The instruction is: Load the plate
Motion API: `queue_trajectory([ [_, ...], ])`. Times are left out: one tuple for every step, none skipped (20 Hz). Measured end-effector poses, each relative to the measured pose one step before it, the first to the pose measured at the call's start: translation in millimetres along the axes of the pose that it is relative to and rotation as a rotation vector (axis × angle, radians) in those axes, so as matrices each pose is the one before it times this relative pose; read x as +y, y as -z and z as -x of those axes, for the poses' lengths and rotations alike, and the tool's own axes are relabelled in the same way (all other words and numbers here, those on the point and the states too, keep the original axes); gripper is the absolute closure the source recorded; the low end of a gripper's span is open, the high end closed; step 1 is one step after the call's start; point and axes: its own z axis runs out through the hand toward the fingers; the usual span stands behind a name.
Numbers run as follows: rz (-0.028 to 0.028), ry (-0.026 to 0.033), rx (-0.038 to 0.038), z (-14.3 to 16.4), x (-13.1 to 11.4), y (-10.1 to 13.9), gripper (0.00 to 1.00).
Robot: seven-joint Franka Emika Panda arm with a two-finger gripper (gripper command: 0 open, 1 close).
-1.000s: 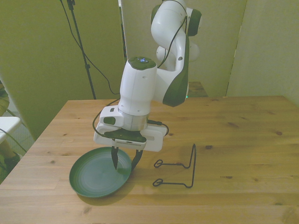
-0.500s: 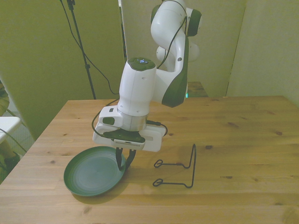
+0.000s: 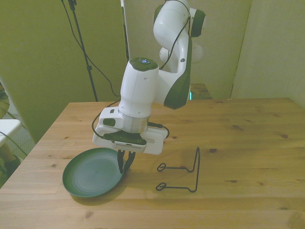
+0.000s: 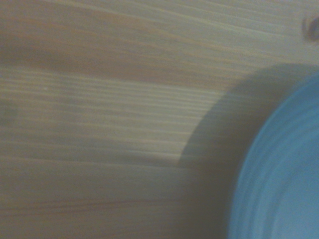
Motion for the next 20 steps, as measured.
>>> queue_trajectory([
  [-0.00119,-0.00047,0.00180,-0.48,0.07,1.32,1.00],
  [-0.00182,-0.00045,0.00272,-0.77,-0.13,1.90,1.00],
  [-0.00245,-0.00036,0.00380,-1.06,-0.41,2.31,1.00],
  [-0.00388,-0.00035,0.00418,-1.15,-0.90,3.10,1.00],
  [-0.00460,0.00014,0.00568,-1.69,-1.57,3.84,1.00],
  [-0.00582,0.00009,0.00581,-1.83,-2.21,4.38,1.00],
  [-0.00618,0.00076,0.00622,-1.96,-2.98,4.96,1.00],
  [-0.00533,0.00097,0.00499,-2.13,-3.32,5.66,1.00],
  [-0.00523,0.00037,0.00446,-1.91,-3.51,5.76,1.00],
  [-0.00643,0.00009,0.00596,-2.13,-3.56,5.96,1.00],
  [-0.00478,-0.00009,0.00355,-1.79,-3.28,5.56,1.00],
  [-0.00504,-0.00080,0.00389,-1.73,-3.10,5.23,1.00],
  [-0.00624,-0.00133,0.00481,-1.89,-3.43,5.85,1.00],
  [-0.00508,-0.00095,0.00316,-1.88,-3.20,5.95,1.00],
  [-0.00768,-0.00068,0.00645,-2.25,-3.67,6.87,1.00],
  [-0.00697,-0.00005,0.00407,-2.24,-4.05,7.69,1.00],
  [-0.00738,0.00050,0.00494,-2.20,-3.78,7.32,1.00],
  [-0.00905,0.00068,0.00572,-2.32,-4.97,8.87,1.00],
  [-0.00905,0.00069,0.00495,-2.01,-5.10,8.80,1.00],
  [-0.00904,0.00162,0.00525,-1.63,-5.40,8.64,1.00],
])
